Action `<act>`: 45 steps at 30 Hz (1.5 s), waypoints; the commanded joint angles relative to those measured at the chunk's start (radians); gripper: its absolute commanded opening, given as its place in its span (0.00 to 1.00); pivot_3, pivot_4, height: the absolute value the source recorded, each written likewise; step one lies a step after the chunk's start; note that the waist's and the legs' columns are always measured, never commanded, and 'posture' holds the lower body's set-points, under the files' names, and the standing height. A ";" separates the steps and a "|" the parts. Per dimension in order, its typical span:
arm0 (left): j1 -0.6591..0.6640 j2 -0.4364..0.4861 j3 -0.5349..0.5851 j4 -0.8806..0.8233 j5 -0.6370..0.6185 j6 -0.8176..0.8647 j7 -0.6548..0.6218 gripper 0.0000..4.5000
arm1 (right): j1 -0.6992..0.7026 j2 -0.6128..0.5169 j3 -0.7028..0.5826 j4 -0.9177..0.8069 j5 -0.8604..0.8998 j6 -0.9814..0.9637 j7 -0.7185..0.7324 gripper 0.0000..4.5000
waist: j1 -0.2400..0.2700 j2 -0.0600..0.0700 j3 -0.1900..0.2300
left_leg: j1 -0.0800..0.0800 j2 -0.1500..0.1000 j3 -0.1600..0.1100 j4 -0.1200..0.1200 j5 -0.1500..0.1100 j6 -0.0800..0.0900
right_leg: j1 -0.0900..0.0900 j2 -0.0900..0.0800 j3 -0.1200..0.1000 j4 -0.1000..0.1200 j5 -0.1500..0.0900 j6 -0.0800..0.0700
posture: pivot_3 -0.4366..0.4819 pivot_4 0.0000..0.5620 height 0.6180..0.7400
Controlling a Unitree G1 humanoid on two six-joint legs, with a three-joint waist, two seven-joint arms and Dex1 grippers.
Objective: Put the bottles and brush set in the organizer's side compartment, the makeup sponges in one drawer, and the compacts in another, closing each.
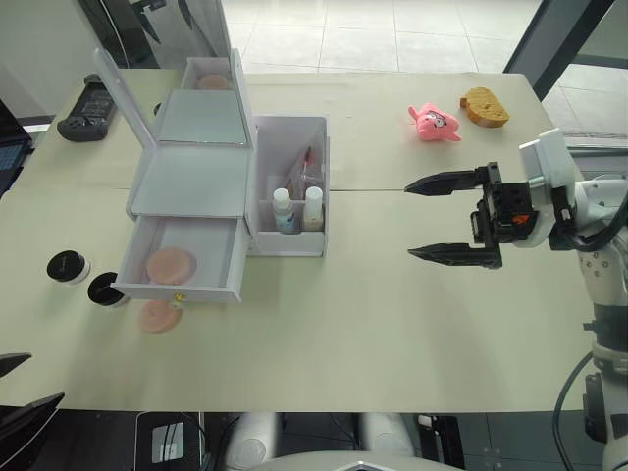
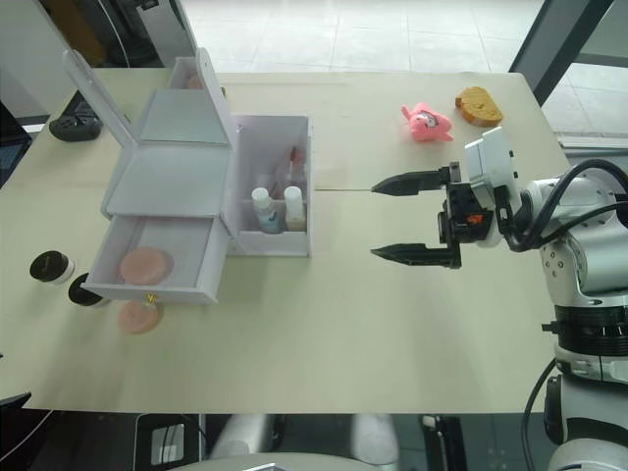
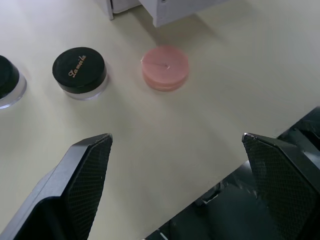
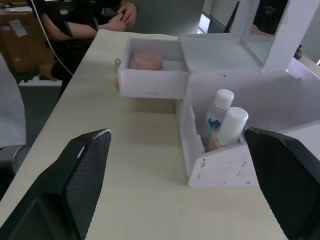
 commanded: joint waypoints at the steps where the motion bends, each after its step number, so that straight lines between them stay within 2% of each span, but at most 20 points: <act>1: 0.035 0.015 0.025 0.021 0.007 -0.039 -0.048 1.00 | -0.055 -0.040 -0.004 -0.052 0.045 0.071 0.022 1.00 | -0.004 0.000 0.000 | 0.000 0.000 0.000 0.000 0.000 0.000 | 0.000 0.000 0.000 0.000 0.000 0.000 | 0.48 0.27 1.00; 5: 0.021 0.023 0.026 0.049 0.006 -0.054 -0.047 1.00 | -0.116 -0.064 0.007 -0.050 0.064 0.146 0.038 1.00 | -0.009 0.000 0.000 | 0.000 0.000 0.000 0.000 0.000 0.000 | -0.001 0.000 0.000 0.001 0.000 0.000 | 0.48 0.27 1.00; 10: -0.011 -0.004 -0.029 0.054 0.039 -0.094 0.003 1.00 | -0.156 -0.075 0.013 -0.060 0.087 0.202 0.057 1.00 | -0.008 0.000 0.000 | 0.000 0.001 0.000 0.000 0.000 0.000 | -0.001 0.001 0.000 0.001 0.000 0.000 | 0.48 0.27 1.00; 13: -0.007 -0.060 -0.085 -0.022 0.067 -0.086 0.083 1.00 | -0.202 -0.096 0.028 -0.043 0.111 0.312 0.040 1.00 | -0.009 0.000 0.000 | 0.000 0.001 0.000 0.000 0.000 0.000 | -0.001 0.001 0.000 0.001 0.000 0.000 | 0.48 0.27 1.00; 18: -0.018 -0.096 -0.208 -0.102 0.135 0.075 0.281 1.00 | -0.230 -0.118 0.030 -0.063 0.119 0.369 0.025 1.00 | -0.007 0.000 0.000 | 0.000 0.001 0.000 0.000 0.000 0.000 | -0.002 0.001 0.000 0.001 0.000 0.000 | 0.48 0.27 1.00; 23: -0.120 -0.134 -0.331 -0.230 0.101 0.191 0.429 1.00 | -0.253 -0.097 0.032 -0.097 0.139 0.413 -0.022 1.00 | -0.001 0.000 0.000 | 0.000 0.001 0.000 0.000 0.000 0.000 | -0.001 0.001 0.000 0.002 0.000 0.000 | 0.48 0.27 1.00; 28: -0.219 -0.168 -0.427 -0.255 0.125 0.210 0.530 1.00 | -0.249 -0.089 0.041 -0.124 0.157 0.505 -0.098 1.00 | -0.001 0.000 0.000 | 0.000 0.001 0.000 0.000 0.000 0.000 | -0.002 0.001 0.000 0.002 0.000 0.000 | 0.48 0.27 1.00; 33: -0.281 -0.185 -0.484 -0.229 0.145 0.208 0.599 1.00 | -0.220 -0.079 0.046 -0.139 0.155 0.545 -0.163 1.00 | -0.003 0.000 0.000 | -0.001 0.001 0.000 0.000 0.000 0.000 | -0.003 0.001 0.000 0.003 0.000 -0.001 | 0.48 0.27 1.00; 45: -0.389 -0.163 -0.575 -0.200 0.162 0.230 0.672 1.00 | -0.197 -0.076 0.036 -0.159 0.162 0.544 -0.192 1.00 | 0.010 0.000 0.000 | -0.001 0.000 0.000 0.001 0.000 0.000 | -0.002 0.001 0.000 0.003 0.000 -0.001 | 0.48 0.27 1.00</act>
